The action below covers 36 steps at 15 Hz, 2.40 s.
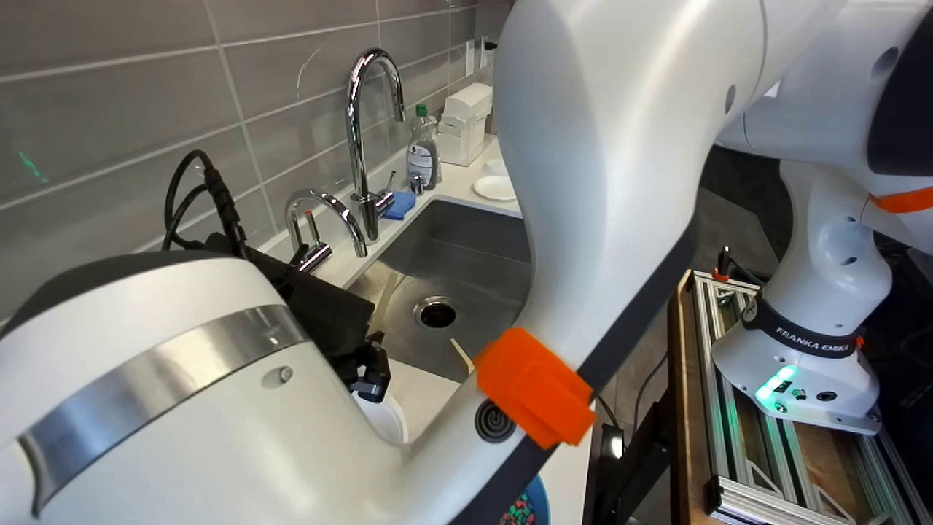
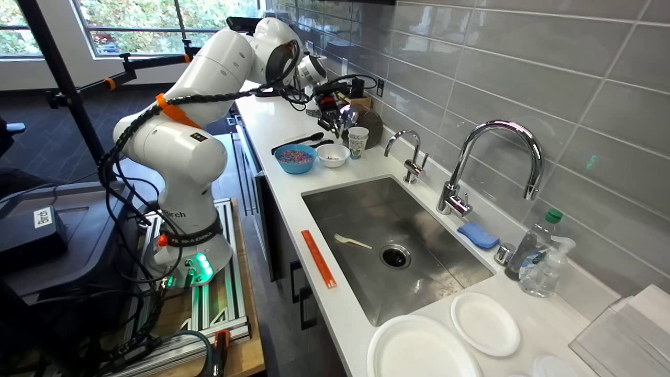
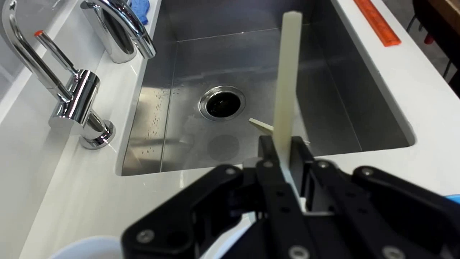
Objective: Stir the content of the blue bowl with the spoon
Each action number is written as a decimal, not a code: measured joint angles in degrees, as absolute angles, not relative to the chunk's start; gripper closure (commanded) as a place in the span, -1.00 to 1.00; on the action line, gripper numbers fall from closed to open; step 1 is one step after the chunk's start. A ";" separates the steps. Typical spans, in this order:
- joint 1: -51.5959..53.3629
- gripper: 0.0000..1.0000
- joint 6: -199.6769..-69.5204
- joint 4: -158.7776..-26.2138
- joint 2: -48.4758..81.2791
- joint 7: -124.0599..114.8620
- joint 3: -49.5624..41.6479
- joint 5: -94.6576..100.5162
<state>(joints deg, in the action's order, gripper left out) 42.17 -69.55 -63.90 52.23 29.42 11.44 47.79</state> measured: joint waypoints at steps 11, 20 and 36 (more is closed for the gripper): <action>43.59 0.92 -69.54 -63.16 52.86 29.73 10.71 52.55; 45.72 0.92 -68.73 -63.27 53.75 31.85 10.34 56.48; 43.37 0.92 -65.59 -63.61 50.20 34.71 12.96 52.19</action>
